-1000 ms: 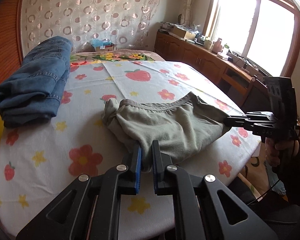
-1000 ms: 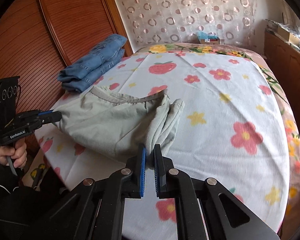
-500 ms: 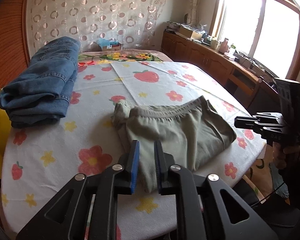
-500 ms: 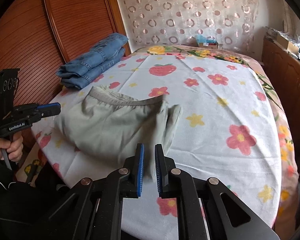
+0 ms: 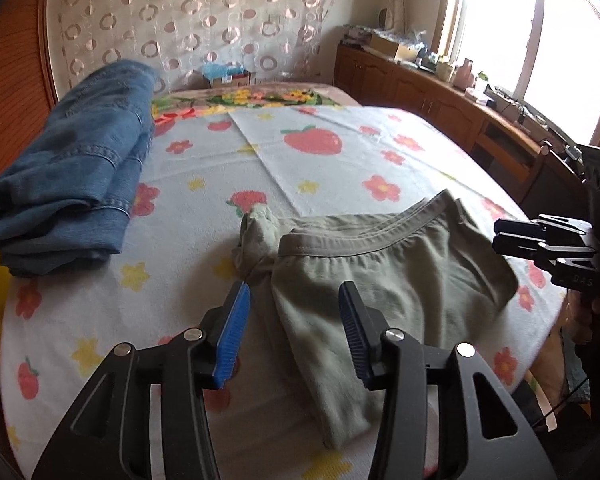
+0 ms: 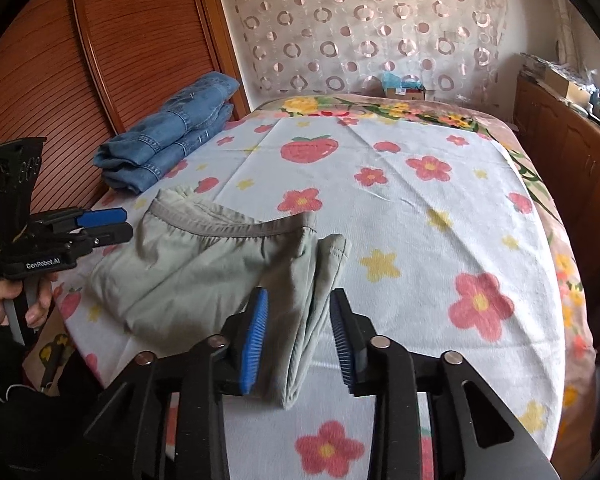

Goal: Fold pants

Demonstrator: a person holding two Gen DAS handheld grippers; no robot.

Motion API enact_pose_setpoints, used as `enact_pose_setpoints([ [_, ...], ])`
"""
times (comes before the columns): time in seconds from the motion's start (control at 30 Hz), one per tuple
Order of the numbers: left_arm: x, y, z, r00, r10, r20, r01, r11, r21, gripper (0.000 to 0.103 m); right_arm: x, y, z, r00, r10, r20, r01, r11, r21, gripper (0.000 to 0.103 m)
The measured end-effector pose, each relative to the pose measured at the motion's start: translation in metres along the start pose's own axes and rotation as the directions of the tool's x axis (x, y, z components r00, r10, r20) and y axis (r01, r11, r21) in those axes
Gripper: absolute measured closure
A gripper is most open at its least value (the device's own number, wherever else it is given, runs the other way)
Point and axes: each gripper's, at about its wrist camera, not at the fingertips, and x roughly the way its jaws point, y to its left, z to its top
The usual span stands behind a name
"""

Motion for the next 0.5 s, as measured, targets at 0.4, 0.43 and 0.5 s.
enact_pose_setpoints([
  [0.4, 0.021, 0.002, -0.002, 0.999, 0.027, -0.044, -0.027, 1.000, 0.007, 0.055, 0.025, -0.007, 0.010, 0.999, -0.017, -0.032, 0.018, 1.000, 0.011, 0.060],
  [0.43, 0.020, 0.002, -0.002, 0.999, 0.026, -0.041, -0.026, 1.000, 0.007, 0.055, 0.025, -0.007, 0.010, 0.999, -0.017, -0.032, 0.018, 1.000, 0.011, 0.060],
  [0.5, 0.017, 0.002, -0.001, 0.999, 0.027, -0.025, -0.027, 1.000, 0.005, 0.049, 0.026, -0.006, 0.009, 0.999, -0.019, -0.034, 0.019, 1.000, 0.009, 0.059],
])
